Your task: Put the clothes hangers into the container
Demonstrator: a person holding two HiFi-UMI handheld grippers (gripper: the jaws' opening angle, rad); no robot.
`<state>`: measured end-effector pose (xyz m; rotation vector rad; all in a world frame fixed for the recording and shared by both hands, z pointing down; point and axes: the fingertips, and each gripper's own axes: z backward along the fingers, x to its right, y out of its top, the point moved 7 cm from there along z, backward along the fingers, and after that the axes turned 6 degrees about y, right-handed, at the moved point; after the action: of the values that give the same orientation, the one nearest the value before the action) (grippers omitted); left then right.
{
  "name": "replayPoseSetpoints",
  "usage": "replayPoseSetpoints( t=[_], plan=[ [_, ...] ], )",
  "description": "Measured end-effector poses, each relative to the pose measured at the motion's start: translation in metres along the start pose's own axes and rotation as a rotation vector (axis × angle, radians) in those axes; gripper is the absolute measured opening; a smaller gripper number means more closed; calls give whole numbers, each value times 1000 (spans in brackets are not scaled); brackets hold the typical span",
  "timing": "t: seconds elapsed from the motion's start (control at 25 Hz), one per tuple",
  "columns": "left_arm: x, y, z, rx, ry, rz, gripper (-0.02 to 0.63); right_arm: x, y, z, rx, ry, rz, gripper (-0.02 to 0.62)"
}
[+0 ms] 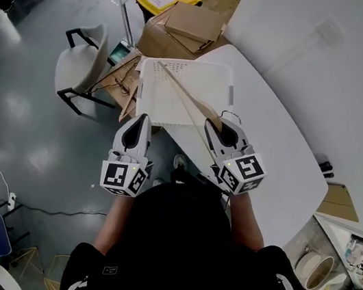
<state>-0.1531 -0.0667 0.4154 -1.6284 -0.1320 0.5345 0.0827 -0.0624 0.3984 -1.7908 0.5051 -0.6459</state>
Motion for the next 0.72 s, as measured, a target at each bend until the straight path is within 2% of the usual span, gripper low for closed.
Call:
replayPoseSetpoints(
  t=[0.72],
  plan=[
    [-9,-8,-42,-41,43,1,3,44,-1,-38,-91,60,15,63]
  ],
)
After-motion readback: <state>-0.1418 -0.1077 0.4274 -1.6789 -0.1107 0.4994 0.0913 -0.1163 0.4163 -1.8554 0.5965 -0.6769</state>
